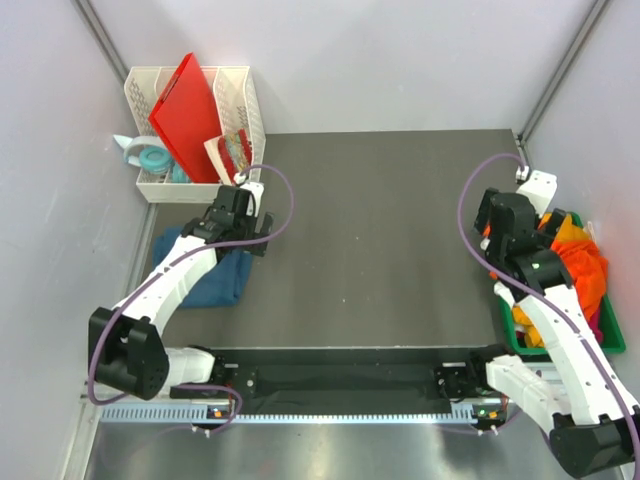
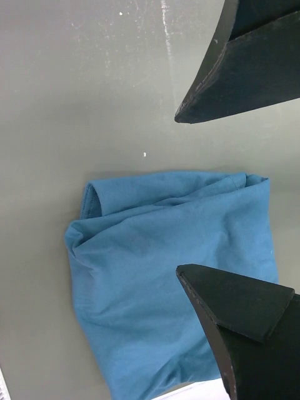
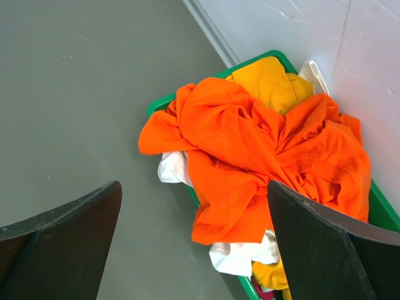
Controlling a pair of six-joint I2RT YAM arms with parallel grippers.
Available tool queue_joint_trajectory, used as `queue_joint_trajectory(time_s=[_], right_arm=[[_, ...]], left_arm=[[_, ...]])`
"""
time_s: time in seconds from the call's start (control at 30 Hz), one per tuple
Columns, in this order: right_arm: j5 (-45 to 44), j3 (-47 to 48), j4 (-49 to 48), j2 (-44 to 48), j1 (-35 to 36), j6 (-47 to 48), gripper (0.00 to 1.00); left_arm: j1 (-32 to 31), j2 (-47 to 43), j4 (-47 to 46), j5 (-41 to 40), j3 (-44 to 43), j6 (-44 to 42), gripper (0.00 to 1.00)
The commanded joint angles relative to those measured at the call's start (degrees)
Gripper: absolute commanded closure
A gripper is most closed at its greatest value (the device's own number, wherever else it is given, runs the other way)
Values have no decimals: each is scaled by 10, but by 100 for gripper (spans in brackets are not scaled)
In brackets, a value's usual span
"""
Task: Fold and stack the t-shirts
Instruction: Grab crumpled tshirt from bin with the right arm
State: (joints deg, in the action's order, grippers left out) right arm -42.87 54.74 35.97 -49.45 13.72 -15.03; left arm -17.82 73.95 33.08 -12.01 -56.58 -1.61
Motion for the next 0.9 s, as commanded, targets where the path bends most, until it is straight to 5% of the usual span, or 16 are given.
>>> queue_joint_trajectory(time_s=[0.0, 0.3, 0.5, 0.67, 0.87], right_arm=[[4, -8, -34, 26, -4, 11, 0], [-36, 24, -12, -26, -95, -18, 9], [64, 32, 24, -107, -213, -114, 12], [91, -16, -50, -89, -215, -113, 30], [133, -38, -58, -98, -215, -84, 37]], left_arm=[[5, 6, -5, 5, -21, -1, 1], [5, -10, -8, 52, -4, -17, 2], [4, -8, -16, 103, 2, -20, 2], [4, 4, -16, 139, -9, -25, 3], [3, 21, -15, 165, -20, -19, 4]])
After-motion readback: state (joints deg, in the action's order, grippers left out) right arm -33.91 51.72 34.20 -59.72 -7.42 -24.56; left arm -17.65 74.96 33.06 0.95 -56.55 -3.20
